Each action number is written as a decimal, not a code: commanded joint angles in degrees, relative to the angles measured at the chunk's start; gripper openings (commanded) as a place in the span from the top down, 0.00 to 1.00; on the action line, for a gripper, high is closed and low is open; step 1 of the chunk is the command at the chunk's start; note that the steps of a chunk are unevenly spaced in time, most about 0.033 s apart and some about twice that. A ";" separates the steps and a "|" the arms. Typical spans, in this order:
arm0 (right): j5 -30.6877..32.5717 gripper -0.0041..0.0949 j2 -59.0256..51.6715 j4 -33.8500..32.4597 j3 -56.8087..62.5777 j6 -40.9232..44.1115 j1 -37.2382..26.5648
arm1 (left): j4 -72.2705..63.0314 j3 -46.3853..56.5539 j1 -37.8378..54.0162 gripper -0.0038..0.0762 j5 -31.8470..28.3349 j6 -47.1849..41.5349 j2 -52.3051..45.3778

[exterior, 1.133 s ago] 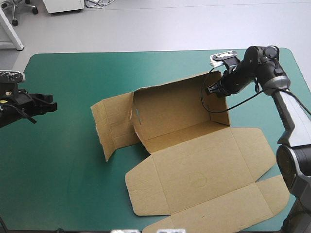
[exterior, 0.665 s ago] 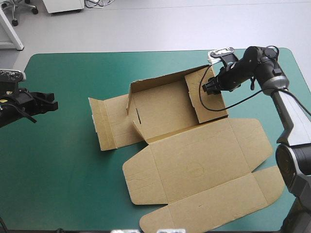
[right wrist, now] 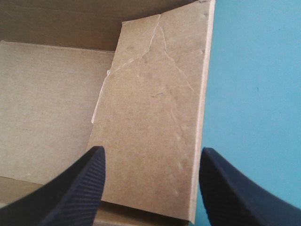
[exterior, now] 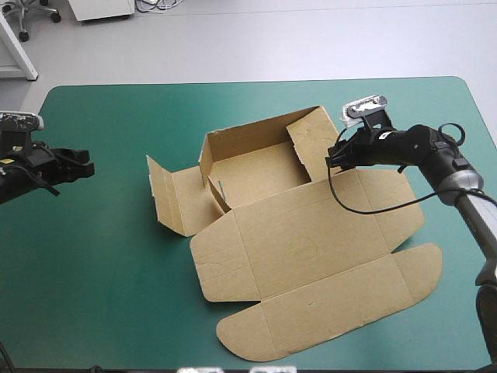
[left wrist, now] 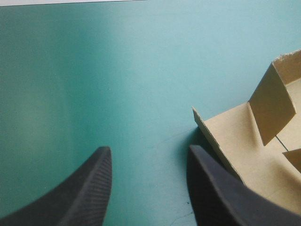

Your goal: Fold the box

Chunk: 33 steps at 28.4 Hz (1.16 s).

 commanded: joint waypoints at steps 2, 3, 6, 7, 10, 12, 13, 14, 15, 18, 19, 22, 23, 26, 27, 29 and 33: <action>-4.24 0.28 1.57 2.03 -1.45 -3.36 -0.36 | -2.91 -1.46 -0.08 0.51 -1.94 0.18 -1.28; -4.77 0.28 2.50 2.03 -1.73 -3.47 -0.36 | -2.91 -1.46 -0.08 0.51 -1.94 0.18 -1.28; -3.98 0.28 5.11 1.92 -3.89 -3.36 -0.36 | -2.91 -1.46 -0.08 0.51 -1.94 0.18 -1.25; -3.25 0.28 5.87 1.92 -4.86 -3.07 -0.36 | -2.91 -1.46 -0.08 0.51 -1.94 0.18 -1.25; -0.26 0.28 8.27 2.02 -8.41 -2.10 -0.36 | -2.91 -1.46 -0.08 0.51 -1.94 0.18 -1.15; 2.28 0.28 9.88 1.47 -11.37 -1.02 -0.36 | -2.91 -1.46 -0.08 0.51 -1.94 0.18 -1.15; 3.76 0.29 10.80 0.51 -13.08 0.58 -0.36 | -2.91 -1.46 -0.08 0.51 -1.94 0.18 -1.15; 5.45 0.31 11.69 -0.99 -14.76 1.94 -0.36 | -2.91 -1.46 -0.08 0.51 -1.94 0.18 -1.15; 7.38 0.33 12.67 -2.83 -16.37 3.55 -0.36 | -2.91 -1.46 -0.08 0.51 -1.94 0.18 -1.15; 12.38 0.41 15.27 -7.25 -19.64 6.93 -0.36 | -2.91 -1.46 -0.08 0.51 -1.86 0.18 -1.15; 13.26 0.44 15.94 -8.02 -20.25 7.54 -0.36 | -3.02 -1.46 -0.08 0.51 -1.86 0.31 -1.15; 12.98 0.53 16.78 -8.01 -20.72 7.77 -0.36 | -3.27 -1.46 -0.08 0.51 -1.86 0.54 -1.15; 12.40 0.57 16.78 -7.87 -20.72 7.77 -0.36 | -3.27 -1.46 -0.08 0.51 -1.86 0.54 -1.15; 10.86 0.73 16.78 -7.98 -20.72 7.77 -0.36 | -3.27 -1.46 -0.08 0.51 -1.86 0.54 -1.15; 10.74 0.78 16.78 -8.08 -20.87 7.77 -0.36 | -3.27 -1.46 -0.08 0.51 -1.86 0.54 -1.15; 10.62 0.92 16.78 -8.08 -21.31 7.77 -0.36 | -3.37 -1.46 -0.08 0.51 -1.76 0.54 -1.15; 10.49 0.96 16.78 -8.43 -22.44 8.09 -0.36 | -3.74 -1.46 -0.08 0.51 -1.43 0.54 -1.15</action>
